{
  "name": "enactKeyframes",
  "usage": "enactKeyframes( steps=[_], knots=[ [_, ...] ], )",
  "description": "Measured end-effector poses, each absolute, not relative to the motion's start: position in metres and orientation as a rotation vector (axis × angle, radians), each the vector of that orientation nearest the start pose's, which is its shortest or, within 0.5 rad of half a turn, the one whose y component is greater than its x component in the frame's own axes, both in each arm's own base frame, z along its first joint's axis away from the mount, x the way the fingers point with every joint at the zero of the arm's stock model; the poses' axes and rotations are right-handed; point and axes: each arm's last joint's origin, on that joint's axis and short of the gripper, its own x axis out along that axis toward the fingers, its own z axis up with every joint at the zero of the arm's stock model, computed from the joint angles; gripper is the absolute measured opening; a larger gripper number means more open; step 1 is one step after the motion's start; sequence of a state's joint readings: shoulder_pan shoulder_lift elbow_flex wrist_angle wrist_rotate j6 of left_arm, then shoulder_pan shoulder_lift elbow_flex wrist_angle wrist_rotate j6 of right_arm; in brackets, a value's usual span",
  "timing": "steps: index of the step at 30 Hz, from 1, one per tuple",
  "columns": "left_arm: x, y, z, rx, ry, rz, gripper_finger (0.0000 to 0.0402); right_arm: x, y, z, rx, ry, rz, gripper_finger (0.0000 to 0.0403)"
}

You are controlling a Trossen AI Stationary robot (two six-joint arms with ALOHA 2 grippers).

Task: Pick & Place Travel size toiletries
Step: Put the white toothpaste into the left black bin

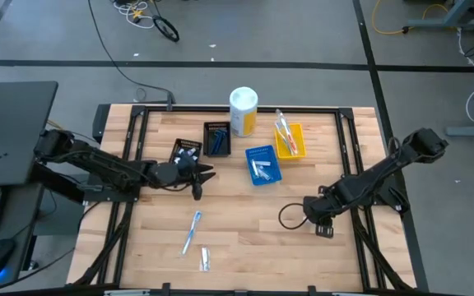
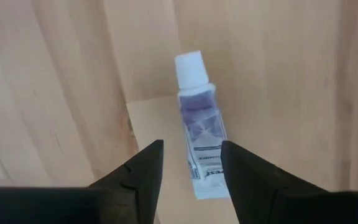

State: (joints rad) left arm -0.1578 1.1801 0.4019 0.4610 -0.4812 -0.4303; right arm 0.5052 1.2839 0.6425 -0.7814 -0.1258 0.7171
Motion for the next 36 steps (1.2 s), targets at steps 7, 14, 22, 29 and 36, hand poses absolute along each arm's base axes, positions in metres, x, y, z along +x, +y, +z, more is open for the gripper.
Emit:
enactKeyframes(
  steps=[7,14,22,29,36],
  knots=[
    [0.224,-0.019,0.189,-0.325,0.226,0.390,0.0129,0.155,0.096,0.144,0.171,1.457,-0.055,0.0171],
    [0.224,-0.019,0.189,-0.327,0.229,0.382,0.0129,0.160,0.098,0.139,0.152,1.342,-0.019,0.0140],
    [0.225,-0.019,0.189,-0.326,0.228,0.381,0.0129,0.170,0.101,0.140,0.170,1.207,-0.025,0.0081],
    [0.224,-0.019,0.189,-0.326,0.228,0.384,0.0129,0.195,0.101,0.153,0.216,0.886,-0.092,0.0075],
    [0.224,-0.019,0.189,-0.326,0.226,0.384,0.0129,0.239,0.083,0.196,0.160,0.292,-0.201,0.0075]
  ],
)
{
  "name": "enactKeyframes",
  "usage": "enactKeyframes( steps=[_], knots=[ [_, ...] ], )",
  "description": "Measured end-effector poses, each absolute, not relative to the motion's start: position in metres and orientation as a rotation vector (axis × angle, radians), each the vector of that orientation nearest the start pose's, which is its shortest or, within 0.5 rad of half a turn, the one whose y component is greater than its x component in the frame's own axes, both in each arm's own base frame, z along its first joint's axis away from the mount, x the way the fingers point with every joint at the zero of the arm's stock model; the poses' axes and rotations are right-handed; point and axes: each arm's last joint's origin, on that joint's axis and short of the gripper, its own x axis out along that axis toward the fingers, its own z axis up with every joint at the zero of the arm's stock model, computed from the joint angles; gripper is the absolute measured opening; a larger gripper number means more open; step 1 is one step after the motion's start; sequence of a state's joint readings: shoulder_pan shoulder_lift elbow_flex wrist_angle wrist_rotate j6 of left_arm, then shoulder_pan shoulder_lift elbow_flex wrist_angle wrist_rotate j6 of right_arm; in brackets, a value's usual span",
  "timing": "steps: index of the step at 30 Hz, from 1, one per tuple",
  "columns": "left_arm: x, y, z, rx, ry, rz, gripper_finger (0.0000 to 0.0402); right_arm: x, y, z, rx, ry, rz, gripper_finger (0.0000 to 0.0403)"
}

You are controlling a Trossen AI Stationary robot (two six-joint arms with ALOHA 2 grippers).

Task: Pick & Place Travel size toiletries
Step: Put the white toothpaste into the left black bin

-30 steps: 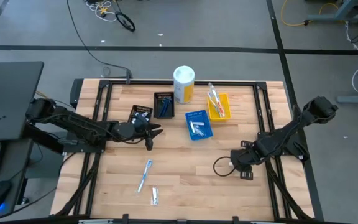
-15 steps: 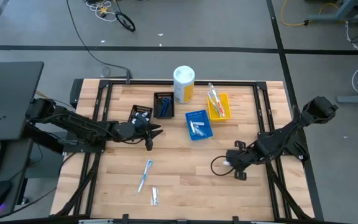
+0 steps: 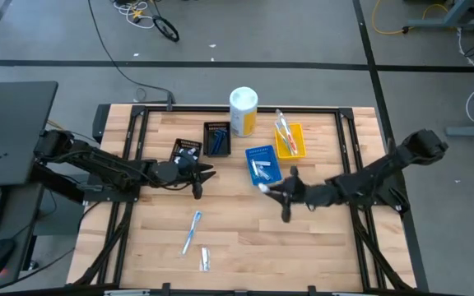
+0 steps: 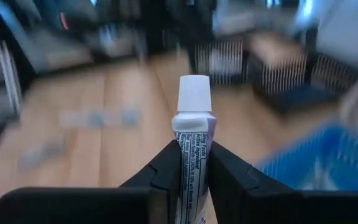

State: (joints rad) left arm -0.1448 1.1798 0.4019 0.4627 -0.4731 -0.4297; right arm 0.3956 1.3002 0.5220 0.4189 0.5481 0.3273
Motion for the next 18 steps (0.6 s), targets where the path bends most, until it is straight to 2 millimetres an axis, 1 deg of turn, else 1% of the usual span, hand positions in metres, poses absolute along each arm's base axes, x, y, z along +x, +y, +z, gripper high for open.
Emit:
enactKeyframes(
  steps=[3,6,9,12,15,18],
  knots=[
    [0.225,-0.021,0.190,-0.323,0.228,0.343,0.0129,0.253,0.072,0.209,0.150,0.124,-0.145,0.0075],
    [0.227,-0.023,0.194,-0.288,0.210,0.253,0.0129,0.267,0.059,0.214,0.145,0.007,-0.096,0.0075],
    [0.229,-0.025,0.200,-0.272,0.160,0.181,0.0131,0.283,0.047,0.208,0.133,-0.014,-0.080,0.0075],
    [0.230,-0.025,0.205,-0.268,0.109,0.165,0.0139,0.301,0.040,0.203,0.132,-0.007,-0.054,0.0075],
    [0.235,-0.026,0.202,-0.251,0.111,0.150,0.0154,0.321,0.035,0.203,0.122,-0.004,-0.019,0.0075],
    [0.248,-0.029,0.195,-0.203,0.141,0.103,0.0173,0.339,0.031,0.208,0.115,-0.019,0.038,0.0075]
  ],
)
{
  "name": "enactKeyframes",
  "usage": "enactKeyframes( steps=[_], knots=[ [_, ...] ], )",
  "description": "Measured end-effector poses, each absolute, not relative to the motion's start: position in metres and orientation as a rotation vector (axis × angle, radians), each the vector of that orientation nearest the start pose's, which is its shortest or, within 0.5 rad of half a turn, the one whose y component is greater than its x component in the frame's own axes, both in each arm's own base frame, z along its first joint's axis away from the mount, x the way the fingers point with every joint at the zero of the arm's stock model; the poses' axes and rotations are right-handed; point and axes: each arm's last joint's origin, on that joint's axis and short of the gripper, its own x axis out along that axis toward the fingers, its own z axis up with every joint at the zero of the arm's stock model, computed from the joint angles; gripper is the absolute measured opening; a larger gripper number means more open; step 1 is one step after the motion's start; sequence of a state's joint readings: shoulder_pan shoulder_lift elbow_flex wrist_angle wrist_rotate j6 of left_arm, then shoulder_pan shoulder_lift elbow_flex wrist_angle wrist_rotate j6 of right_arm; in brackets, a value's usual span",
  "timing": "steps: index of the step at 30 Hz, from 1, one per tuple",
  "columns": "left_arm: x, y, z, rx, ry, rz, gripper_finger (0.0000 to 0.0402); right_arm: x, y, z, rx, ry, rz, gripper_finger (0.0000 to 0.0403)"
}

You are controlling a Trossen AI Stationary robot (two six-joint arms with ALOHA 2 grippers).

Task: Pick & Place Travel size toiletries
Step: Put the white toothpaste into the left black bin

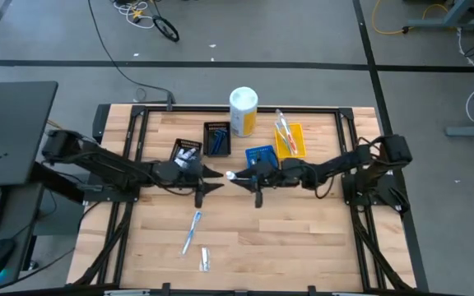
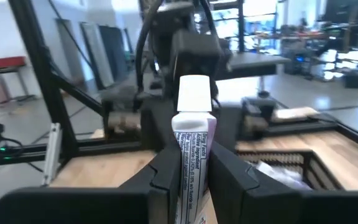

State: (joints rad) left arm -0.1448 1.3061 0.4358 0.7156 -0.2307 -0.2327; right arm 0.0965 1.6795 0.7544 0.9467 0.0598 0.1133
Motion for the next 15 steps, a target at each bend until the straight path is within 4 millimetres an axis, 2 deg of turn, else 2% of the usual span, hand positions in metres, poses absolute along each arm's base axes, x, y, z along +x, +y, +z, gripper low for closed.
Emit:
enactKeyframes(
  steps=[3,8,15],
  knots=[
    [0.263,-0.033,0.190,-0.142,0.168,0.076,0.0191,0.350,0.026,0.211,0.116,-0.015,0.074,0.0075],
    [0.285,-0.035,0.189,-0.085,0.185,0.081,0.0207,0.352,0.021,0.212,0.126,0.006,0.085,0.0075],
    [0.293,-0.036,0.192,-0.018,0.195,0.078,0.0190,0.352,0.020,0.208,0.125,0.045,0.081,0.0075]
  ],
)
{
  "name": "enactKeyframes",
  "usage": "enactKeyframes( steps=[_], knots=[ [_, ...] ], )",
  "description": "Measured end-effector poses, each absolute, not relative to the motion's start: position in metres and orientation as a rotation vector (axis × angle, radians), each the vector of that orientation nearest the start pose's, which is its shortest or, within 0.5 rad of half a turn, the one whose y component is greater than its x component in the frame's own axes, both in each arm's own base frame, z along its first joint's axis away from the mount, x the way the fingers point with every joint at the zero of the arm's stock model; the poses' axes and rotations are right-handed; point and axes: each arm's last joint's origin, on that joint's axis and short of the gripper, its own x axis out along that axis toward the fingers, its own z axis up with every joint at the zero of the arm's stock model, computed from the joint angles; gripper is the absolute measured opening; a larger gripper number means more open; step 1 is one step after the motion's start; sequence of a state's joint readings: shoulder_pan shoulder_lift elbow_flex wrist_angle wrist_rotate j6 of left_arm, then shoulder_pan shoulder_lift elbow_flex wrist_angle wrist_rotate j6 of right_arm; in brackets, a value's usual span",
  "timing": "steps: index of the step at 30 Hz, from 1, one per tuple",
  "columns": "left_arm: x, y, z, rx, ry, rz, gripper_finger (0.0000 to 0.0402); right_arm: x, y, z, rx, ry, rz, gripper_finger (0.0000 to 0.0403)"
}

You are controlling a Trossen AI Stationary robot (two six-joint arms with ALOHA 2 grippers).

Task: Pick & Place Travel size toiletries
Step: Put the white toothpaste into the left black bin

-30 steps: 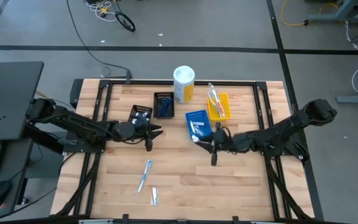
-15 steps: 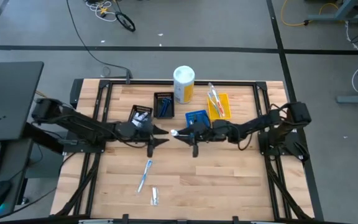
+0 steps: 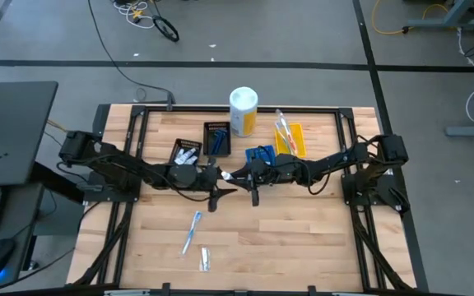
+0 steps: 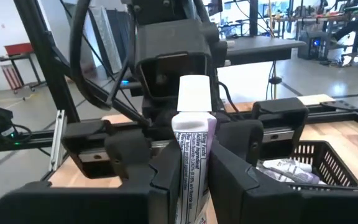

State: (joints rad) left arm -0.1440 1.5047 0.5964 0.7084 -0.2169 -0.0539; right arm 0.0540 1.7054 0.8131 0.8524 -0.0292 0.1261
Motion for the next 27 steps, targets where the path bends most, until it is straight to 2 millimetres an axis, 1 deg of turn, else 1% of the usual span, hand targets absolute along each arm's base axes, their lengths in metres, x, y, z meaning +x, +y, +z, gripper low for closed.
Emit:
enactKeyframes(
  steps=[3,9,15,20,23,27],
  knots=[
    [0.292,-0.036,0.191,-0.010,0.206,0.079,0.0164,0.352,0.020,0.208,0.115,0.043,0.082,0.0075],
    [0.292,-0.036,0.190,-0.007,0.213,0.087,0.0099,0.352,0.019,0.208,0.111,0.043,0.081,0.0075],
    [0.292,-0.036,0.189,-0.004,0.225,0.088,0.0046,0.352,0.020,0.204,0.071,0.091,0.082,0.0075],
    [0.291,-0.036,0.187,-0.008,0.243,0.082,0.0018,0.352,0.020,0.203,0.068,0.106,0.084,0.0076],
    [0.291,-0.036,0.186,-0.031,0.254,0.085,0.0010,0.351,0.018,0.202,0.045,0.120,0.086,0.0079],
    [0.291,-0.036,0.184,-0.055,0.271,0.091,0.0010,0.351,0.015,0.198,0.028,0.158,0.078,0.0107]
  ],
)
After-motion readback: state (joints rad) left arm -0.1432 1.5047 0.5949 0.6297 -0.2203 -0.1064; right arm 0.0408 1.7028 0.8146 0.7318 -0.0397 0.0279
